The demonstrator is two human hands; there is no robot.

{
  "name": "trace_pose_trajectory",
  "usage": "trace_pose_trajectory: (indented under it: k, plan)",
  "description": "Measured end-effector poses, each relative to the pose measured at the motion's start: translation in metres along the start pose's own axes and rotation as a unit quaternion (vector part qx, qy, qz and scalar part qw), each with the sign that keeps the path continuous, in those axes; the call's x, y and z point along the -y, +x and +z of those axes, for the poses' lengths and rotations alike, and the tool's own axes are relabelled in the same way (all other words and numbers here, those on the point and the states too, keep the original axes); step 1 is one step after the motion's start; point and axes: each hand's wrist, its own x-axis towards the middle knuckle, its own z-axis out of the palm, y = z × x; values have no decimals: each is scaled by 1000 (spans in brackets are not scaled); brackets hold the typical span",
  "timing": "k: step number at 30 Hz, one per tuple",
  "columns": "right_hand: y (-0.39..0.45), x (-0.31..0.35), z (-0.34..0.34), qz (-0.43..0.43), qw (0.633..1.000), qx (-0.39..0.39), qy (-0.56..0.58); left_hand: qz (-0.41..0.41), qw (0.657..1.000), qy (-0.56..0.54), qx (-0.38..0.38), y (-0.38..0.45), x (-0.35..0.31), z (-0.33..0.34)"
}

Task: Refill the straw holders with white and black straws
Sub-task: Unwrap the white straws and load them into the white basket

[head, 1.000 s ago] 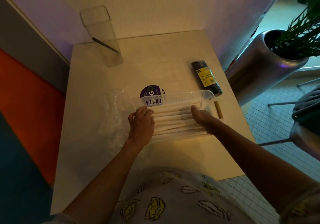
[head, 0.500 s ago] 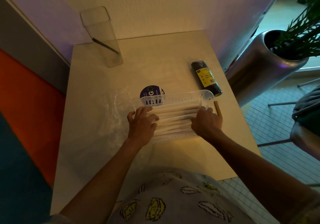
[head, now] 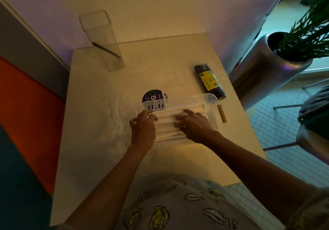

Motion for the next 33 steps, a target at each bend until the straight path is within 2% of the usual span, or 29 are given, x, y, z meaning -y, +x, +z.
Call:
trace_pose_trajectory:
  k: [2,4,12,17,22,27,33]
  plan:
    - [1,1,-1,-7,999,-34,22,-19,1000,-20,1,0,-1,0]
    - [2,2,-2,-10,999,-37,37,-28,999,-37,-3,1,-2,-1]
    - [8,2,-4,-51,995,80,42,-29,999,-45,-3,1,-1,0]
    - [15,6,1,-41,997,17,63,-22,999,-41,9,3,-1,-1]
    - [17,7,7,-59,997,4,43,-18,999,-43,6,2,2,1]
    - [17,7,6,-37,998,-6,48,-18,999,-32,10,2,2,2]
    - [15,9,7,-71,995,-61,23,-18,1000,-17,8,4,4,7]
